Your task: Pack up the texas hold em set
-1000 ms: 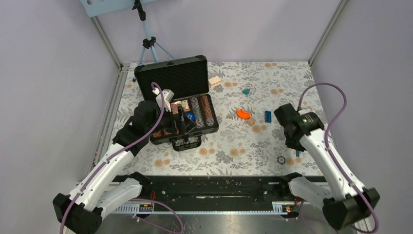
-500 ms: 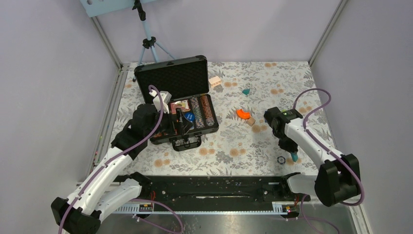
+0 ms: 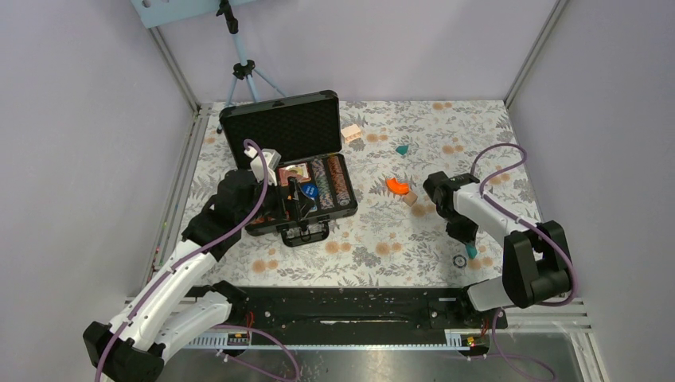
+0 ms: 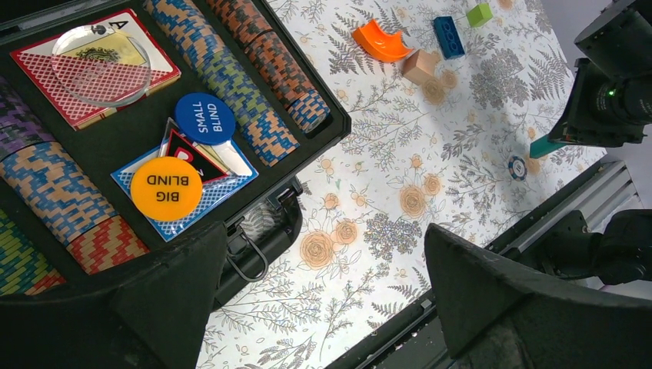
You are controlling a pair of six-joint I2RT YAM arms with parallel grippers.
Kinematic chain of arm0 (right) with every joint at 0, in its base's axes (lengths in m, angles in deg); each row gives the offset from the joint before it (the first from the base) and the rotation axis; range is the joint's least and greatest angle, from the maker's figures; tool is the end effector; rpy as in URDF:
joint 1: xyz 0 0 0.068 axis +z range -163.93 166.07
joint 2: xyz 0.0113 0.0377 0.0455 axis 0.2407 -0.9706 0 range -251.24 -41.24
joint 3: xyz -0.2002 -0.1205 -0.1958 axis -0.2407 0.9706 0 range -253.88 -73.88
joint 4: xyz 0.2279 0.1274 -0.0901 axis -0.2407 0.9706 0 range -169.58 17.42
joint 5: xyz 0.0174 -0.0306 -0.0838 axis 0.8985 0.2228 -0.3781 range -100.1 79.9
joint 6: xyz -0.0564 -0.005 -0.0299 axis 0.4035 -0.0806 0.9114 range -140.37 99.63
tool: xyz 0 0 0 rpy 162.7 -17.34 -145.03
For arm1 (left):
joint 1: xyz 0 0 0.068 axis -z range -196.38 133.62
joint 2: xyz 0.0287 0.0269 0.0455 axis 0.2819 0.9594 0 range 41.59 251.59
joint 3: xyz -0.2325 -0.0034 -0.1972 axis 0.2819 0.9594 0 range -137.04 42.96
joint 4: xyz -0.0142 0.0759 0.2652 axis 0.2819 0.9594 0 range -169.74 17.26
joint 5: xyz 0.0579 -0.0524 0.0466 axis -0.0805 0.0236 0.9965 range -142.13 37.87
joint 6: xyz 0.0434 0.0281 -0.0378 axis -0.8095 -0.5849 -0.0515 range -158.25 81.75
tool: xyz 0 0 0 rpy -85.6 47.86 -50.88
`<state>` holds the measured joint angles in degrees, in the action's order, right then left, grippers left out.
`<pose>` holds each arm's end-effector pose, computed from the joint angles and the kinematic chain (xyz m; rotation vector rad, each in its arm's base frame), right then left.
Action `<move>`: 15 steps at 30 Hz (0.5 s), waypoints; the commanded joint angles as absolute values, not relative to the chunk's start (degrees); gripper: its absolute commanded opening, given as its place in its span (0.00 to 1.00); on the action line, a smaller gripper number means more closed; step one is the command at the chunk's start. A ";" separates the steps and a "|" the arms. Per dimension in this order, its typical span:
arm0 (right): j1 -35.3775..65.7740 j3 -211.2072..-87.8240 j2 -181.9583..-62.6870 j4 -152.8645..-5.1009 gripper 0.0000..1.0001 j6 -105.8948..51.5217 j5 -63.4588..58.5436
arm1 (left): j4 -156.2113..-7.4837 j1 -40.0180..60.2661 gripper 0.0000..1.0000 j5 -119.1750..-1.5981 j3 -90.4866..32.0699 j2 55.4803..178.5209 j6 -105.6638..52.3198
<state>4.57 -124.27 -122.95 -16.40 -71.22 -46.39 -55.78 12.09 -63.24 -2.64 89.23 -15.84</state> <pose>0.2200 0.0427 0.2095 0.7277 2.6352 -0.7977 0.1649 -0.1003 0.3299 0.2378 2.0858 -0.7465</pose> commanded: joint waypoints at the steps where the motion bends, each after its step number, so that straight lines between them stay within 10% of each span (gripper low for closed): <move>1: 4.26 -124.39 -124.20 -18.94 0.00 -72.50 -45.85 | -56.89 12.26 0.99 -61.90 -3.10 88.88 -16.72; 15: 4.28 -122.29 -123.85 -20.54 0.00 -72.46 -44.64 | -57.07 12.28 0.99 -61.86 -2.89 88.97 -16.98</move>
